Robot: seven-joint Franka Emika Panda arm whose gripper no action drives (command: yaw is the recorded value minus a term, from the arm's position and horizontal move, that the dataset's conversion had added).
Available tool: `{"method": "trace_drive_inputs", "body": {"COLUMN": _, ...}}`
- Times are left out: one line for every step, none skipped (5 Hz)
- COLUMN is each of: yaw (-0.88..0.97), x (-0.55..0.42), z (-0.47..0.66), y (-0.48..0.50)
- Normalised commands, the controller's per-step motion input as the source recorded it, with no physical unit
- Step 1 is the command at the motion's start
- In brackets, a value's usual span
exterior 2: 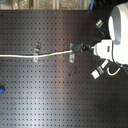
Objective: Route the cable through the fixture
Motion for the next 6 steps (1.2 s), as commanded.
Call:
{"method": "trace_drive_inputs", "body": {"yaw": 0.0, "x": 0.026, "z": 0.0, "y": -0.002}}
{"method": "trace_drive_inputs", "body": {"yaw": 0.0, "x": 0.049, "z": 0.0, "y": -0.004}}
{"method": "trace_drive_inputs", "body": {"yaw": -0.35, "x": 0.117, "z": -0.26, "y": -0.063}}
{"method": "trace_drive_inputs", "body": {"yaw": -0.52, "x": 0.195, "z": -0.22, "y": -0.008}}
{"method": "trace_drive_inputs", "body": {"yaw": -0.67, "x": 0.11, "z": -0.11, "y": -0.01}}
{"method": "trace_drive_inputs", "body": {"yaw": -0.84, "x": 0.002, "z": -0.12, "y": 0.0}}
